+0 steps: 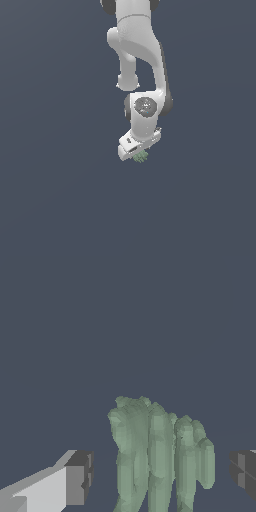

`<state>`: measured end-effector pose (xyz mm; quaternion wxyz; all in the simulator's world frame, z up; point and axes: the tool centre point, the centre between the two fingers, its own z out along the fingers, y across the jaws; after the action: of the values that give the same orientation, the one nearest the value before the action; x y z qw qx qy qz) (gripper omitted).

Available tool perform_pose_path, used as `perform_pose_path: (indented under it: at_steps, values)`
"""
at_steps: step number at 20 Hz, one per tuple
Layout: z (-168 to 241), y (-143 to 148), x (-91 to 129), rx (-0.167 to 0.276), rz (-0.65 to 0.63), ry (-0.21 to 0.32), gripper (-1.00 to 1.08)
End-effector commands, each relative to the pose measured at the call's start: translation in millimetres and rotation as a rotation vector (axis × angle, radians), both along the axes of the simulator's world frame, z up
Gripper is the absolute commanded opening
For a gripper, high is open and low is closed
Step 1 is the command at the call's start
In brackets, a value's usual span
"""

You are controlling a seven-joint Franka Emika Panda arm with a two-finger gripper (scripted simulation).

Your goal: Pick up the object and move it to a goal position.

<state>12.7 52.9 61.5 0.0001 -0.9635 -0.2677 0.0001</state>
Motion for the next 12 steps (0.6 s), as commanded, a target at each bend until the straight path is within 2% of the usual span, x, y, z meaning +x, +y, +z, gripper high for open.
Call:
perform_pose_path:
  at_steps: [1,6,7,12]
  values:
    - [-11.2,-0.1,-0.3,0.000,0.001,0.000,1.00]
    - [-17.9,0.0,1.0,0.000,0.002,0.000,1.00]
    - [-17.9,0.0,1.0,0.000,0.002,0.000,-1.00]
    - [-17.9,0.0,1.0,0.000,0.002,0.000,-1.00]
